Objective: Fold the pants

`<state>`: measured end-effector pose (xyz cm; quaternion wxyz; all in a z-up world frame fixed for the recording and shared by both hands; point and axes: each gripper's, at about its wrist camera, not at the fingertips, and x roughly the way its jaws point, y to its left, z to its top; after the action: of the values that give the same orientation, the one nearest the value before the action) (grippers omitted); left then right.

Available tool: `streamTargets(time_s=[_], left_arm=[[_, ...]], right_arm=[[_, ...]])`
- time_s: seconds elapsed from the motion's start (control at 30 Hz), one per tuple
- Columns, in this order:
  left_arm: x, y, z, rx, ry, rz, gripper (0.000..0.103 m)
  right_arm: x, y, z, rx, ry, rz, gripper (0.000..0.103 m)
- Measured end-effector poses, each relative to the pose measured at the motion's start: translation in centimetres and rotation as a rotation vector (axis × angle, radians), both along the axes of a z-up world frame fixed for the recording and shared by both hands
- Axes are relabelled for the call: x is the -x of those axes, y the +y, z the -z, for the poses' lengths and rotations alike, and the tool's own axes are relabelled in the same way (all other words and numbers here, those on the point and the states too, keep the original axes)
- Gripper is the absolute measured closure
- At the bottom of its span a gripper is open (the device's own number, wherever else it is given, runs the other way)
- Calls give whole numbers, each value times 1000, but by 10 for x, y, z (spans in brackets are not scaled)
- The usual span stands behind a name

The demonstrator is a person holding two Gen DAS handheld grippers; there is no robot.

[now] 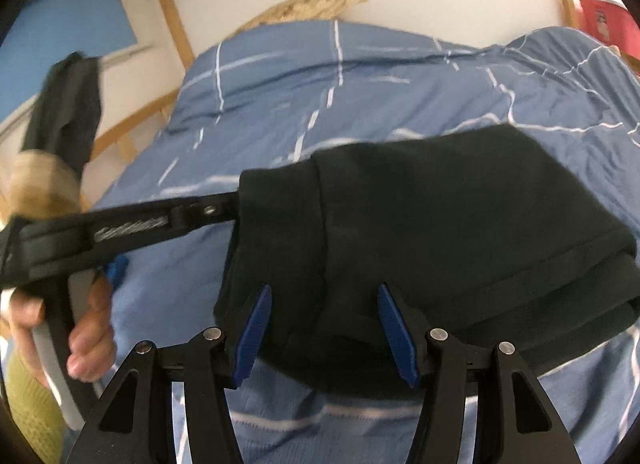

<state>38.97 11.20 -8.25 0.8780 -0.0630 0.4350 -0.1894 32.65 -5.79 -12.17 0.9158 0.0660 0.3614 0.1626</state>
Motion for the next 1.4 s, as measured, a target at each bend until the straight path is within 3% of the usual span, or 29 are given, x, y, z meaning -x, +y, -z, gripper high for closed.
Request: streamTargets(time_s=[0.07, 0.13, 0.17, 0.2, 0.3, 0.43, 0.53, 0.73, 0.83, 1.03, 1.13, 1.4], left_arm=[[2, 3, 5, 6, 26, -26, 94], [13, 8, -3, 0, 4, -67, 74], [22, 9, -11, -22, -33, -100, 57], [30, 10, -19, -37, -72, -123, 51], [56, 7, -45, -107, -170, -131, 51], [81, -15, -61, -99, -191, -67, 51], [91, -35, -58, -105, -198, -60, 61], [90, -45, -33, -57, -128, -144, 66], [89, -40, -25, -14, -114, -175, 67], [78, -58, -14, -28, -81, -162, 72], [70, -59, -10, -54, -62, -176, 94], [88, -40, -26, 2, -72, -237, 97]], right_arm=[[4, 2, 2, 34, -5, -14, 45], [12, -2, -2, 29, -32, -13, 46], [14, -4, -5, 23, -38, -9, 46], [19, -8, -10, 8, -49, -4, 46], [37, -20, -27, -32, -98, 13, 40], [62, -39, -46, 18, -197, 102, 33], [63, -61, -53, 50, -223, 169, 33], [56, -122, -49, 45, -177, 301, 33], [49, -144, -40, 39, -110, 369, 33], [49, -157, -23, 37, -81, 393, 33], [47, -164, -17, 13, -72, 408, 33], [38, -160, -4, 44, -7, 402, 33]])
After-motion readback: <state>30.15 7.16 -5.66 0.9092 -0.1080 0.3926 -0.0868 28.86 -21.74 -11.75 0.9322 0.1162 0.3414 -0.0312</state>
